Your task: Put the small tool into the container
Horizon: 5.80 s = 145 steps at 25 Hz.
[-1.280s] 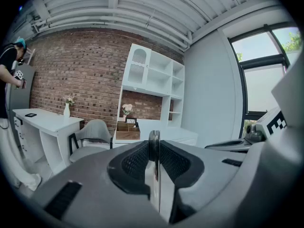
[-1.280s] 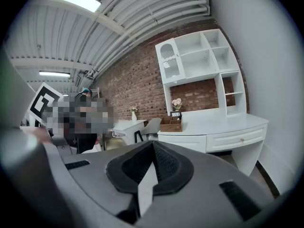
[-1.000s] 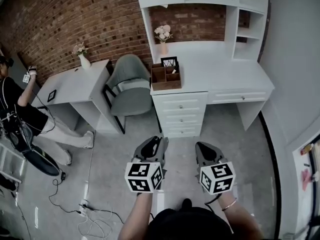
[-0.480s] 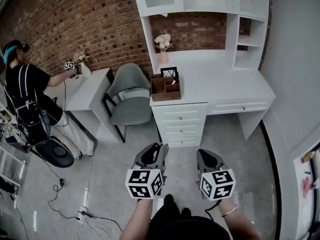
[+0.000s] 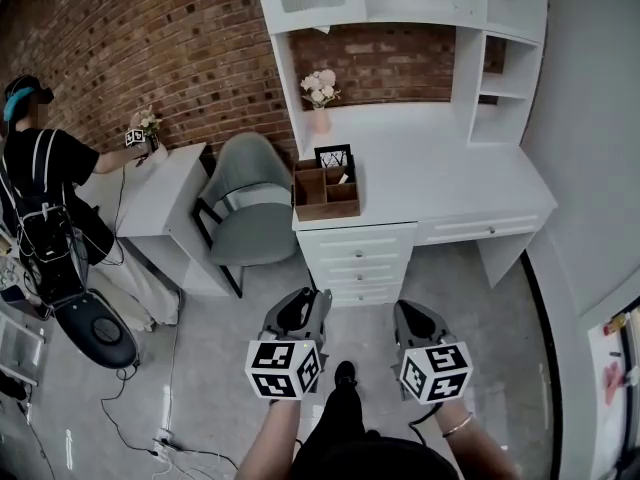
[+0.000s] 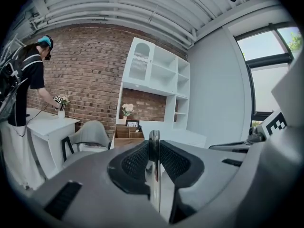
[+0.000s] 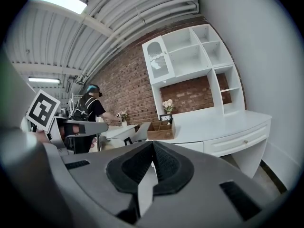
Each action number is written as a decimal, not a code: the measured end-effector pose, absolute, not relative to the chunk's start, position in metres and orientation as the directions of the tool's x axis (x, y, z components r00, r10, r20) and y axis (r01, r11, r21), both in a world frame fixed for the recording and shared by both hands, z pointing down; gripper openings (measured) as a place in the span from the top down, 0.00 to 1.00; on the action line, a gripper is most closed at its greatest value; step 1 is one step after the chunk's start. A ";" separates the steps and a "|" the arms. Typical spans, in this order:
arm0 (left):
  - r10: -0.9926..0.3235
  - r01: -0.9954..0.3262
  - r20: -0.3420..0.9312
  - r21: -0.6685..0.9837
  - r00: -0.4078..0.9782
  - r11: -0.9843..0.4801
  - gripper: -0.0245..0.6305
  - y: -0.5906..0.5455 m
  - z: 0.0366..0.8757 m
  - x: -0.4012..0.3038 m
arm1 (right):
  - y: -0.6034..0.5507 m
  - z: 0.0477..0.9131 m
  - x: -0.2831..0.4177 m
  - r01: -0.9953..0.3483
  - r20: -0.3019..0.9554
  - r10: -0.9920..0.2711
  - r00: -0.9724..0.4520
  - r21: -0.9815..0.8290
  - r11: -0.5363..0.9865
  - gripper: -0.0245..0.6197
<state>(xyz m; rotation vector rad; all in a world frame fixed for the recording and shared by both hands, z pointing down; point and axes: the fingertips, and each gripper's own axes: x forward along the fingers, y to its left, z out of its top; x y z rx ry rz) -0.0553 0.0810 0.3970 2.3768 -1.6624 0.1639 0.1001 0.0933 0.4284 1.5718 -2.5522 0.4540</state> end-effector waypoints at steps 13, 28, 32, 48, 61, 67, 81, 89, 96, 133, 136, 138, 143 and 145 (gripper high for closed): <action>-0.893 -0.924 0.241 0.146 0.381 -0.354 0.84 -0.077 0.407 -0.093 | -0.061 0.437 0.057 -0.900 0.284 -0.857 -0.431 -0.198 0.388 0.96; -0.874 -0.900 0.220 0.154 0.433 -0.407 0.84 -0.213 0.395 -0.124 | -0.178 0.447 0.027 -0.924 0.325 -0.868 -0.375 -0.205 0.322 0.96; -0.869 -0.892 0.208 0.153 0.449 -0.425 0.85 -0.235 0.385 -0.121 | -0.193 0.448 0.029 -0.927 0.331 -0.870 -0.366 -0.207 0.312 0.96; -0.891 -0.906 0.167 0.115 0.423 -0.408 0.84 -0.319 0.361 -0.108 | -0.264 0.448 0.040 -0.912 0.325 -0.855 -0.404 -0.215 0.349 0.96; -0.900 -0.920 0.198 0.141 0.388 -0.366 0.84 -0.337 0.385 -0.112 | -0.286 0.458 0.046 -0.907 0.351 -0.838 -0.418 -0.219 0.361 0.96; -0.904 -0.927 0.217 0.156 0.369 -0.341 0.84 -0.333 0.401 -0.116 | -0.284 0.463 0.047 -0.904 0.358 -0.832 -0.425 -0.218 0.367 0.96; -0.921 -0.938 0.197 0.154 0.336 -0.310 0.84 -0.342 0.401 -0.121 | -0.284 0.466 0.048 -0.903 0.363 -0.829 -0.427 -0.223 0.367 0.95; -0.926 -0.940 0.183 0.151 0.330 -0.305 0.85 -0.346 0.403 -0.119 | -0.289 0.469 0.050 -0.904 0.367 -0.828 -0.424 -0.222 0.365 0.96; -0.918 -0.939 0.208 0.147 0.338 -0.312 0.85 -0.341 0.414 -0.115 | -0.289 0.470 0.050 -0.905 0.373 -0.826 -0.423 -0.222 0.363 0.96; -0.844 -0.931 0.395 0.173 0.364 -0.320 0.82 -0.325 0.482 -0.109 | -0.279 0.480 0.043 -0.899 0.396 -0.807 -0.437 -0.212 0.383 0.96; -0.844 -0.933 0.398 0.180 0.359 -0.312 0.82 -0.316 0.484 -0.112 | -0.277 0.478 0.041 -0.896 0.391 -0.806 -0.444 -0.206 0.394 0.96; -0.844 -0.934 0.400 0.180 0.357 -0.310 0.82 -0.310 0.485 -0.113 | -0.277 0.475 0.039 -0.894 0.383 -0.807 -0.449 -0.202 0.401 0.96; -0.854 -0.938 0.389 0.176 0.345 -0.299 0.82 -0.297 0.482 -0.118 | -0.275 0.466 0.035 -0.888 0.355 -0.814 -0.460 -0.184 0.421 0.96; -0.861 -0.940 0.379 0.174 0.340 -0.294 0.82 -0.292 0.479 -0.121 | -0.274 0.462 0.034 -0.887 0.344 -0.818 -0.462 -0.177 0.427 0.96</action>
